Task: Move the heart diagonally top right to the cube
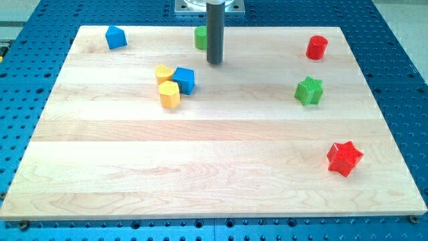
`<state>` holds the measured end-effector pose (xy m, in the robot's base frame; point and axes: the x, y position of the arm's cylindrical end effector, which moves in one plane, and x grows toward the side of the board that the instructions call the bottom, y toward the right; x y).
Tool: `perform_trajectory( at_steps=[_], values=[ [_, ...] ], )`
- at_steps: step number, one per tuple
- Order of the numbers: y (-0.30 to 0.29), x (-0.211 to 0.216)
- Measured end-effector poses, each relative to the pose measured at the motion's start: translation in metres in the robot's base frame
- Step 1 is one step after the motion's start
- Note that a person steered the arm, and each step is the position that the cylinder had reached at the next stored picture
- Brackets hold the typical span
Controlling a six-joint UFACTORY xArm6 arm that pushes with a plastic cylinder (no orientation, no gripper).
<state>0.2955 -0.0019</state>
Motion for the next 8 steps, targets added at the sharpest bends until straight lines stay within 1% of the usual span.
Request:
perform_trajectory(
  at_steps=[1, 2, 3, 4, 5, 6, 7, 8],
  values=[
    [-0.019, -0.031],
    [-0.013, -0.037],
    [-0.012, -0.027],
    [-0.078, -0.008],
    [-0.138, 0.043],
    [-0.12, 0.063],
    [-0.076, 0.045],
    [-0.076, 0.048]
  ],
)
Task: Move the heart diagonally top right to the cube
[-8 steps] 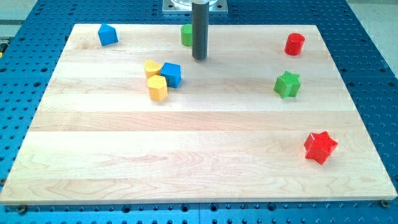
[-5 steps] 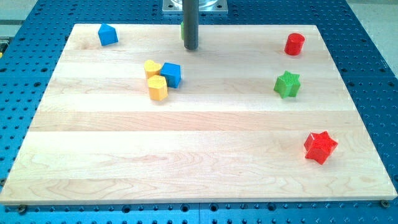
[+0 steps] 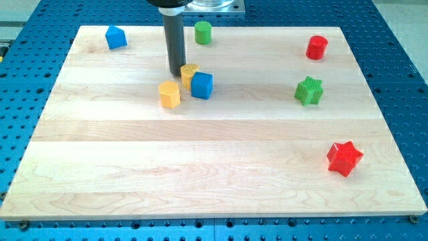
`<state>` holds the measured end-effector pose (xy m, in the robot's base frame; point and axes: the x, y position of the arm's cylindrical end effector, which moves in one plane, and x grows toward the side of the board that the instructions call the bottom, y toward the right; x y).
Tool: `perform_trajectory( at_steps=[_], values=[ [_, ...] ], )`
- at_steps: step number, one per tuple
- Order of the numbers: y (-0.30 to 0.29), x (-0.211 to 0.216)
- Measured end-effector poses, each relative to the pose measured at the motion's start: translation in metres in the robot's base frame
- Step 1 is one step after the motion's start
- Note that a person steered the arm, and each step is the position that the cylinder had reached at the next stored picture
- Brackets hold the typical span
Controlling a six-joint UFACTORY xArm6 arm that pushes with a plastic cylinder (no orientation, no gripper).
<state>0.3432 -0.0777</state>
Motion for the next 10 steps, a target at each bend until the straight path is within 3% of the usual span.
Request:
perform_trajectory(
  at_steps=[1, 3, 4, 5, 6, 7, 8, 10],
  values=[
    [-0.006, 0.042],
    [0.105, -0.018],
    [0.084, 0.004],
    [0.062, -0.008],
    [0.094, -0.046],
    [0.077, -0.053],
    [0.128, -0.082],
    [0.109, -0.072]
  ],
)
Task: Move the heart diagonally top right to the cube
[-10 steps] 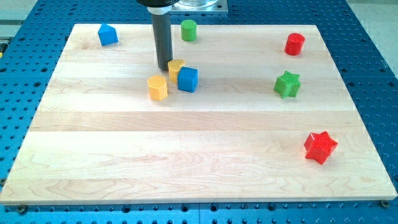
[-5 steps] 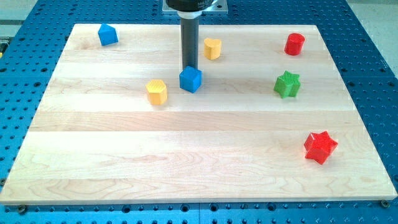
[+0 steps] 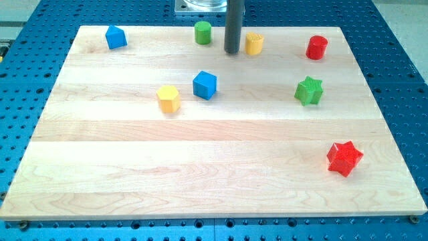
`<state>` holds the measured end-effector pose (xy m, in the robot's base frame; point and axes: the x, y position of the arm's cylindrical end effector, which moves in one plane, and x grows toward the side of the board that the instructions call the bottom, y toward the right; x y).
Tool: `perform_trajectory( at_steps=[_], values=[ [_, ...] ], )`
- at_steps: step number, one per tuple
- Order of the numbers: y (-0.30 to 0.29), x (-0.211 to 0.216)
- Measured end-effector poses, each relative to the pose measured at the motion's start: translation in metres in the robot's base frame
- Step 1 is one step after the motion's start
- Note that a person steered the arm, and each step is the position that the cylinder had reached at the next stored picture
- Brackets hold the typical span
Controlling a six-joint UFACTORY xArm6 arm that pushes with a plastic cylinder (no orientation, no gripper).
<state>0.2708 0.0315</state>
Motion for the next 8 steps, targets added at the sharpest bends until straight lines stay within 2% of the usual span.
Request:
perform_trajectory(
  at_steps=[2, 3, 4, 5, 6, 8],
  values=[
    [-0.002, -0.008],
    [0.045, -0.016],
    [0.069, -0.016],
    [0.052, 0.014],
    [0.091, -0.023],
    [0.132, -0.044]
  ],
)
